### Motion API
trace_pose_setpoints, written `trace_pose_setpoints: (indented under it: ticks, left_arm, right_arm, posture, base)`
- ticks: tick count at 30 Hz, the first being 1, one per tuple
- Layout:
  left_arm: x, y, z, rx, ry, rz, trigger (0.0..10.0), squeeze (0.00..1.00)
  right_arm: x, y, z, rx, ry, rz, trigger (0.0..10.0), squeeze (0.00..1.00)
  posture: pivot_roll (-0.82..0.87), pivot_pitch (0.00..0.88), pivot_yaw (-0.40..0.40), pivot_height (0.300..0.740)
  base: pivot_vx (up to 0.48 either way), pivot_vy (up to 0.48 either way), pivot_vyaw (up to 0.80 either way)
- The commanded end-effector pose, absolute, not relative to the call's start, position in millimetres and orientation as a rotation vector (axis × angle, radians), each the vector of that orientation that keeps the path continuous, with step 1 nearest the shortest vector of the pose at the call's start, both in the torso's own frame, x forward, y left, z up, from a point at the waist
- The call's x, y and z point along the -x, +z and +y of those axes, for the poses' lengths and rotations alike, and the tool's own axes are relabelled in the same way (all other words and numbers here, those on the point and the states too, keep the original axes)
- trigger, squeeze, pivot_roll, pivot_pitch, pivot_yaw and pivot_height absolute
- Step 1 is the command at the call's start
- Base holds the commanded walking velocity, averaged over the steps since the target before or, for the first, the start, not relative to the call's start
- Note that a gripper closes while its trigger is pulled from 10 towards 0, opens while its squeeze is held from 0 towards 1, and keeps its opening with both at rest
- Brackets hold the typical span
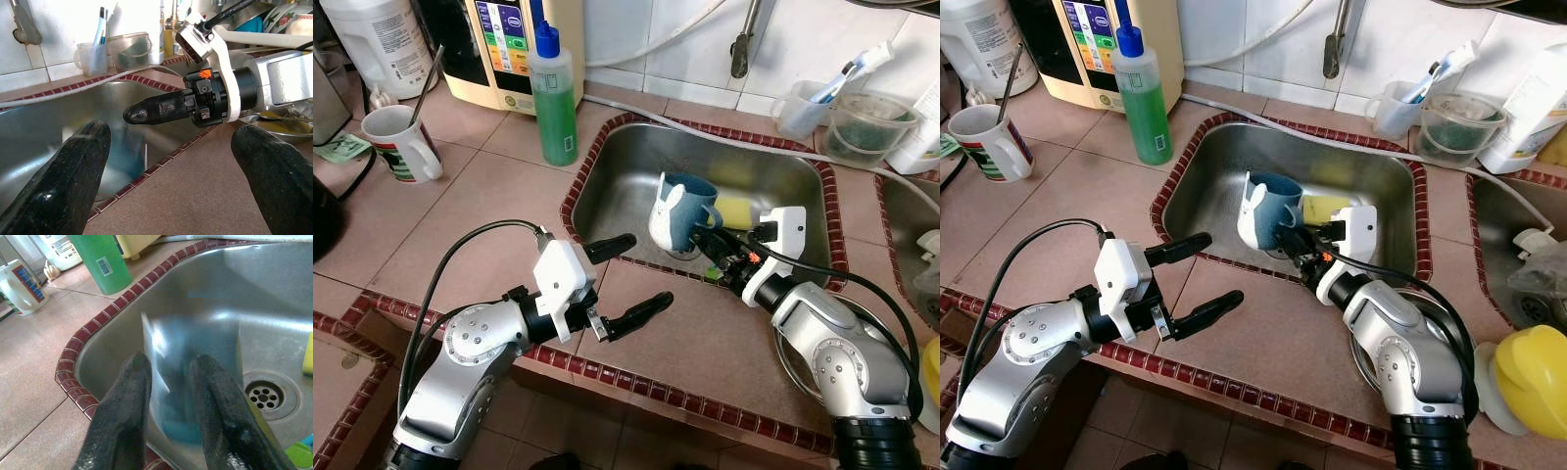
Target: Kitchen organization
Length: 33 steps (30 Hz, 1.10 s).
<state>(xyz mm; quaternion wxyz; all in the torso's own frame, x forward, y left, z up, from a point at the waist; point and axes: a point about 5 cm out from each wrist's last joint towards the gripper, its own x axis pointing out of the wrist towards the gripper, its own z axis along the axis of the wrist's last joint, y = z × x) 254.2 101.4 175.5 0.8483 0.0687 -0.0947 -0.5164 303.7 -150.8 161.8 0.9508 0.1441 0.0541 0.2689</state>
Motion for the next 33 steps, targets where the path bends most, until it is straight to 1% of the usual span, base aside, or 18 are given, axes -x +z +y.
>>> trace_pose_setpoints:
  ticks: [1,9,17,22,26,27,29,31,33]
  left_arm:
    - [-253.5,175.4,101.8,-0.143,-1.101,-0.204,10.0,0.00]
    - [-254.0,175.4,101.9,-0.140,-1.100,-0.201,10.0,0.00]
    - [-256.3,175.9,102.1,-0.138,-1.090,-0.206,10.0,0.00]
    - [-266.3,175.4,106.0,-0.124,-1.022,-0.207,10.0,0.00]
    - [-271.0,176.0,108.1,-0.113,-0.992,-0.209,10.0,0.00]
    - [-278.8,178.2,111.8,-0.101,-0.943,-0.218,10.0,0.00]
    - [-278.8,178.2,111.8,-0.101,-0.943,-0.218,10.0,0.00]
    - [-290.9,183.5,117.1,-0.089,-0.858,-0.240,10.0,0.00]
    - [-295.2,185.3,118.9,-0.084,-0.826,-0.247,10.0,0.00]
  right_arm:
    - [-302.3,162.3,-152.2,-0.293,0.546,0.116,10.0,1.00]
    - [-302.8,165.5,-151.1,-0.308,0.555,0.096,10.0,1.00]
    - [-303.4,179.9,-145.1,-0.315,0.590,-0.006,10.0,1.00]
    - [-307.5,194.9,-144.0,-0.277,0.573,-0.127,10.0,1.00]
    - [-308.6,198.7,-143.5,-0.264,0.566,-0.157,10.0,1.00]
    - [-310.6,202.8,-144.5,-0.236,0.539,-0.195,10.0,1.00]
    - [-310.6,202.8,-144.5,-0.236,0.539,-0.195,10.0,1.00]
    - [-313.9,207.3,-148.0,-0.176,0.471,-0.247,10.0,1.00]
    - [-314.9,208.3,-149.1,-0.157,0.449,-0.262,10.0,1.00]
  posture:
    - [0.02,0.186,-0.041,0.740]
    - [0.02,0.189,-0.037,0.740]
    - [0.02,0.181,-0.035,0.740]
    - [0.02,0.152,-0.031,0.740]
    - [0.03,0.144,-0.030,0.740]
    - [0.03,0.119,-0.029,0.740]
    - [0.03,0.119,-0.029,0.740]
    - [0.04,0.088,-0.028,0.740]
    - [0.04,0.088,-0.028,0.740]
  base:
    - [0.000,0.000,0.00]
    - [0.000,0.000,0.00]
    - [0.000,0.000,0.00]
    - [0.000,0.000,0.00]
    - [0.000,0.000,0.00]
    - [0.000,0.000,0.00]
    - [0.000,0.000,0.00]
    - [0.000,0.000,0.00]
    - [0.000,0.000,0.00]
